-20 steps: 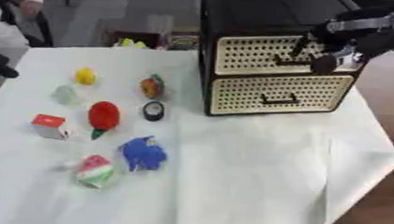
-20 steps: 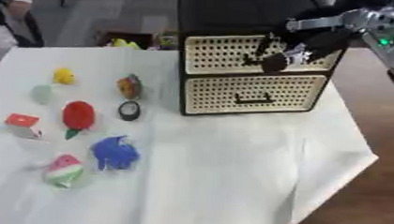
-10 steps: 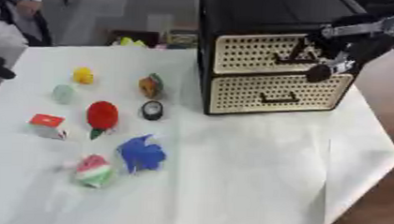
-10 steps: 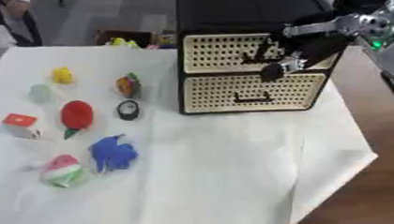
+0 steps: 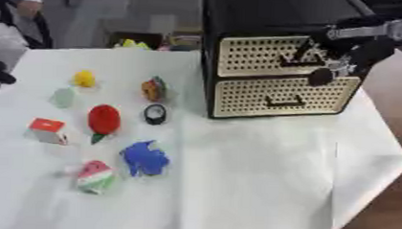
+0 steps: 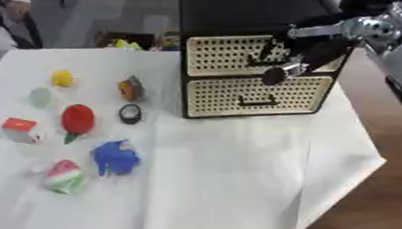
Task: Pick up objects from table and place into drawer.
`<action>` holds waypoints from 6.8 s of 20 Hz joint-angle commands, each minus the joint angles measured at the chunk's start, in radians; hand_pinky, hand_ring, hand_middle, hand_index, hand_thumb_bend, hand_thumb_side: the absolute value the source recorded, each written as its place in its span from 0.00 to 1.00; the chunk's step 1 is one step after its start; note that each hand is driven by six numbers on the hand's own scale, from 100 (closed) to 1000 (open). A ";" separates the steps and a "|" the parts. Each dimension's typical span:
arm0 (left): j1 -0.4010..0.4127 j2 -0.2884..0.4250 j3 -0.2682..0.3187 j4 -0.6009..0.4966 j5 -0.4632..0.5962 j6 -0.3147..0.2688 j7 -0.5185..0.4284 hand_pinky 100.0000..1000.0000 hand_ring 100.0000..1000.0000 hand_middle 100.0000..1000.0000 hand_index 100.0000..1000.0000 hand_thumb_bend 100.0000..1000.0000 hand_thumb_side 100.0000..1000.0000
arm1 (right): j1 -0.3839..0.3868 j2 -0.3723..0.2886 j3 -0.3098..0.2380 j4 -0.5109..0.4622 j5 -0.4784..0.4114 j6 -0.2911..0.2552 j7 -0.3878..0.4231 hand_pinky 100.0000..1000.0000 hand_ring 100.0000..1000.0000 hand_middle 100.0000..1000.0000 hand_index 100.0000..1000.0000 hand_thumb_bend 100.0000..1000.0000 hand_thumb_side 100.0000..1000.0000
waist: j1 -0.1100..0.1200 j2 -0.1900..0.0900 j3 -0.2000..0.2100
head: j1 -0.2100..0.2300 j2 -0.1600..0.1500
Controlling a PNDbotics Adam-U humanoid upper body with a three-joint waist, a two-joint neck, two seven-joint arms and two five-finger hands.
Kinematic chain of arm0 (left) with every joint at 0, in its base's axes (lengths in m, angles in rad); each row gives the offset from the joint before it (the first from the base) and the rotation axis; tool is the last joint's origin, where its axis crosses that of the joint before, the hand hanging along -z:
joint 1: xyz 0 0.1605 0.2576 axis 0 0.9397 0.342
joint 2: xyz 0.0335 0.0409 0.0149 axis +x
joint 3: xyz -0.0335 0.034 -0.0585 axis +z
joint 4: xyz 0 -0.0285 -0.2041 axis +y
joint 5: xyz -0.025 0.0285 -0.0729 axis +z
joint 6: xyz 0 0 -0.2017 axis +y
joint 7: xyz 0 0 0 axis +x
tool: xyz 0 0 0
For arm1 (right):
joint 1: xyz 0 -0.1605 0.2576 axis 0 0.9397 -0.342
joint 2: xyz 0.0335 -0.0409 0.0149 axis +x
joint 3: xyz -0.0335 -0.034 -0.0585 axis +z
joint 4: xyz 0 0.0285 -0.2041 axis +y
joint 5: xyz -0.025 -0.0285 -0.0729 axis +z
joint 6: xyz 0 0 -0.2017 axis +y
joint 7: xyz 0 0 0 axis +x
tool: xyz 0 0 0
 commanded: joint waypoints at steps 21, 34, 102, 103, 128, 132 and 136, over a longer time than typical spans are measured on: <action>-0.012 0.001 -0.002 -0.018 -0.006 -0.001 -0.009 0.50 0.57 0.57 0.77 0.00 0.87 | -0.010 -0.017 0.013 0.035 0.064 -0.025 0.044 0.00 0.00 0.00 0.83 0.88 0.79 | -0.002 0.000 -0.002 | -0.009 -0.027; -0.014 0.000 -0.003 -0.018 -0.005 0.000 -0.010 0.50 0.57 0.57 0.77 0.00 0.87 | 0.002 -0.019 0.015 0.028 0.064 -0.034 0.053 0.00 0.00 0.00 0.81 0.88 0.77 | -0.002 0.002 -0.004 | -0.010 -0.033; -0.021 -0.012 -0.005 -0.018 -0.005 0.004 -0.021 0.50 0.57 0.57 0.77 0.00 0.87 | 0.035 -0.011 0.002 -0.012 0.173 -0.018 -0.016 0.00 0.00 0.00 0.84 0.90 0.74 | -0.001 0.021 0.006 | -0.020 -0.049; -0.021 -0.013 -0.004 -0.018 -0.005 0.004 -0.021 0.50 0.57 0.57 0.77 0.00 0.87 | 0.035 -0.011 0.002 -0.011 0.172 -0.018 -0.014 0.00 0.00 0.00 0.84 0.90 0.74 | -0.001 0.021 0.006 | -0.020 -0.049; -0.024 -0.007 -0.004 -0.018 0.000 0.005 -0.023 0.50 0.57 0.57 0.76 0.00 0.87 | 0.130 -0.083 -0.030 -0.118 0.128 -0.003 -0.058 0.00 0.00 0.00 0.82 0.91 0.76 | -0.005 0.020 -0.006 | -0.012 -0.056; -0.024 -0.007 -0.004 -0.018 0.001 0.004 -0.023 0.50 0.57 0.57 0.76 0.00 0.87 | 0.152 -0.094 -0.039 -0.140 0.118 0.000 -0.065 0.00 0.00 0.00 0.82 0.91 0.76 | -0.004 0.020 -0.006 | -0.012 -0.056; -0.026 -0.007 -0.004 -0.018 0.002 0.003 -0.023 0.50 0.57 0.57 0.76 0.00 0.87 | 0.177 -0.108 -0.046 -0.171 0.109 0.006 -0.072 0.00 0.00 0.00 0.82 0.91 0.76 | -0.003 0.020 -0.008 | -0.012 -0.058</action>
